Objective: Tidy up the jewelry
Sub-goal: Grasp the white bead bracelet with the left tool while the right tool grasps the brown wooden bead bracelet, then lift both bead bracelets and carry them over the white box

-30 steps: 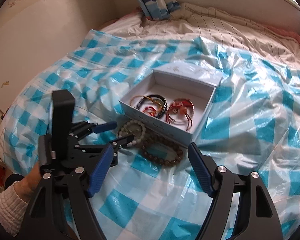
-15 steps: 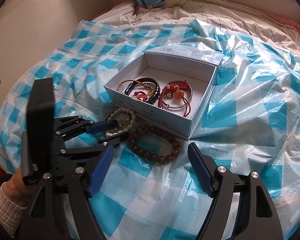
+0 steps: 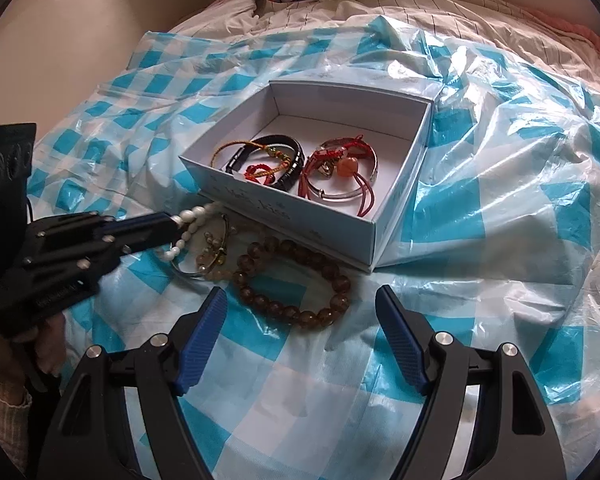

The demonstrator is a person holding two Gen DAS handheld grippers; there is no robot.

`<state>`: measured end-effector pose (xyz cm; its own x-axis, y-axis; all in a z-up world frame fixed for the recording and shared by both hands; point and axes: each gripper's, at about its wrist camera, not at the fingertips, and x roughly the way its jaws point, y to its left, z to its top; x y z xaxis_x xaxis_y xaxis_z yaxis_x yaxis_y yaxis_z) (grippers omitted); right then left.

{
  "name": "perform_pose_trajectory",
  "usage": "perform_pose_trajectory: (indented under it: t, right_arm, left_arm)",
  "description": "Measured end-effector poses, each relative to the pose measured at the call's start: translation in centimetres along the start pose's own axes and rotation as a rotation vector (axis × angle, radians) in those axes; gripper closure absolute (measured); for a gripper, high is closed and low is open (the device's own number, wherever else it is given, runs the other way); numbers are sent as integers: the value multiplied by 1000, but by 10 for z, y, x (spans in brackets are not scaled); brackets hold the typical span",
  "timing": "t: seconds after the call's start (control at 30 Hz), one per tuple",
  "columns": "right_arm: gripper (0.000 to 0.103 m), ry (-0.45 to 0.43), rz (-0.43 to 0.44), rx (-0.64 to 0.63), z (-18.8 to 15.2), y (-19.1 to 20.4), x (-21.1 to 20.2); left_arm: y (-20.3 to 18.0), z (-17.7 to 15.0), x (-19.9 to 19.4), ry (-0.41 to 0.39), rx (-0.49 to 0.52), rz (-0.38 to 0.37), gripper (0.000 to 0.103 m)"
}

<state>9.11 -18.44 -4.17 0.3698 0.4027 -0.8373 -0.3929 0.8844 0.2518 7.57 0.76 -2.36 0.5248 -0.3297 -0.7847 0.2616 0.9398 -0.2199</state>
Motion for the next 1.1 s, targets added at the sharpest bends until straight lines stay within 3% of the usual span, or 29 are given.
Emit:
perform_pose_trajectory:
  t: [0.5, 0.7, 0.77, 0.87, 1.1]
  right_arm:
    - [32, 30, -43, 1, -3, -6, 26]
    - [53, 21, -52, -17, -6, -6, 28]
    - [73, 23, -33, -21, -7, -4, 27]
    - [90, 24, -15, -36, -7, 2, 25]
    - [90, -6, 35, -44, -7, 12, 6]
  left_arm:
    - [7, 1, -15, -21, -22, -10, 96]
    - [9, 3, -19, -27, -29, -18, 97]
    - [9, 4, -20, -30, -34, -24, 97]
    - [10, 5, -23, -36, -35, -25, 97]
    - [13, 9, -30, -55, -46, -38, 97]
